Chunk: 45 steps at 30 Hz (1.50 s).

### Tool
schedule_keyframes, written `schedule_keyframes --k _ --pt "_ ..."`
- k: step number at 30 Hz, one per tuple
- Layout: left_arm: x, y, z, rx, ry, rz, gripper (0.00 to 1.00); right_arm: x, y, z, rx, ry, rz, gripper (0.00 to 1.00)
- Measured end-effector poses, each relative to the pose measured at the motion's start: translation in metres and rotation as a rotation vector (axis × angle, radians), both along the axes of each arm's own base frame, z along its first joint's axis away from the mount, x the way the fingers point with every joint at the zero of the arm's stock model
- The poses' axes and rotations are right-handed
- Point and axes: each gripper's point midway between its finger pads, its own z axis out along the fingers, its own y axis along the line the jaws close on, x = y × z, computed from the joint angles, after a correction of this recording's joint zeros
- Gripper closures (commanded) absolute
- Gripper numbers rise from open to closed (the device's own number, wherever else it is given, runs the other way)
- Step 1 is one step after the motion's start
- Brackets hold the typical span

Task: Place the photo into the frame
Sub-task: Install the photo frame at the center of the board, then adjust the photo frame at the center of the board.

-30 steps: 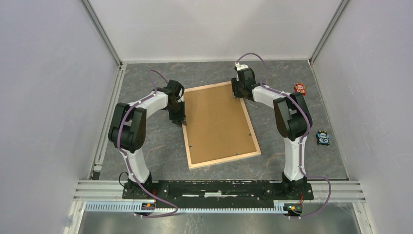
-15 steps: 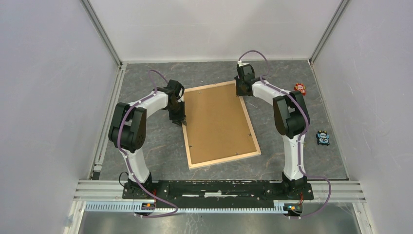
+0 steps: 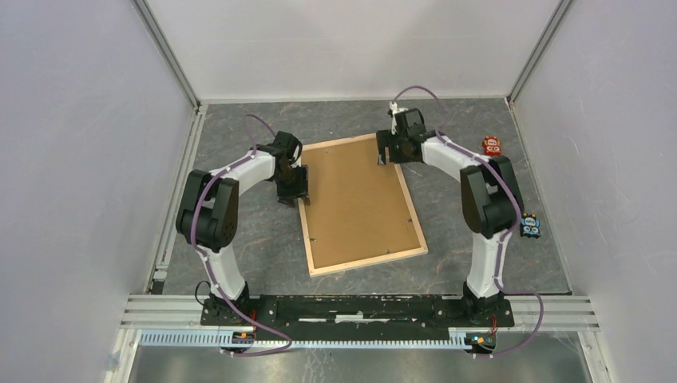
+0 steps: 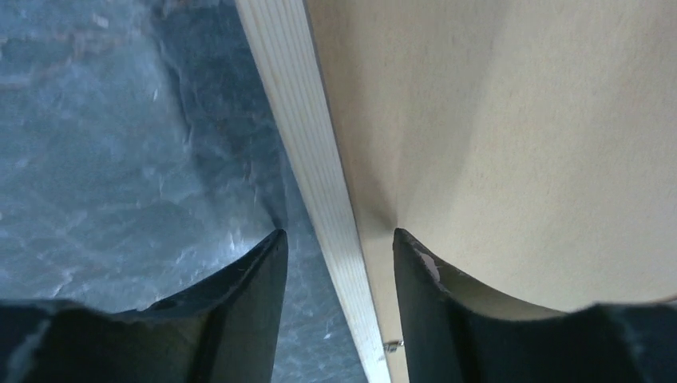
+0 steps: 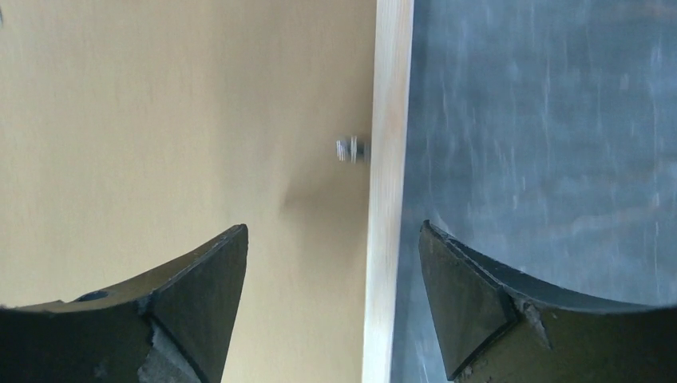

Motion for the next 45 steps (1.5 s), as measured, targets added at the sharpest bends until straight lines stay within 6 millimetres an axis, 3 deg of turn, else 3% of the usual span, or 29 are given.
schedule_keyframes --k 5,8,11,14,17,22,29,34,36,39,42,45 --pt "-0.019 0.004 0.022 0.035 -0.067 -0.013 0.32 -0.074 -0.02 0.004 0.023 0.038 0.056 0.16" --pt "-0.037 -0.002 0.041 0.019 -0.125 -0.021 0.36 -0.111 -0.033 -0.007 0.011 0.064 0.069 0.19" --pt "-0.061 -0.007 0.045 -0.004 -0.139 -0.012 0.35 -0.143 -0.042 -0.024 0.006 0.104 0.082 0.2" --pt "-0.075 -0.009 0.032 -0.018 -0.102 0.004 0.31 -0.156 -0.043 -0.029 0.023 0.09 0.097 0.2" --pt "-0.075 -0.009 0.019 -0.019 -0.081 0.031 0.28 -0.162 -0.041 -0.029 0.051 0.063 0.113 0.2" --pt "-0.054 -0.015 -0.002 -0.035 -0.045 0.072 0.28 -0.176 -0.036 -0.027 0.122 0.018 0.128 0.21" --pt "-0.003 -0.035 0.002 -0.108 -0.023 0.097 0.29 -0.206 -0.033 -0.024 0.204 -0.027 0.098 0.21" --pt "0.059 -0.044 0.007 -0.108 -0.066 0.101 0.27 -0.23 -0.017 -0.023 0.241 -0.039 0.075 0.21" --pt "0.088 -0.043 0.009 -0.084 -0.113 0.09 0.25 -0.242 -0.001 -0.021 0.279 -0.031 0.096 0.21" --pt "0.115 -0.041 0.016 -0.036 -0.166 0.081 0.23 -0.261 0.025 -0.02 0.33 0.001 0.163 0.2" --pt "0.114 -0.033 0.027 0.027 -0.179 0.086 0.23 -0.27 0.036 -0.019 0.34 0.022 0.204 0.16" --pt "0.091 -0.019 0.048 0.102 -0.191 0.091 0.24 -0.263 0.033 -0.012 0.286 0.0 0.212 0.1"
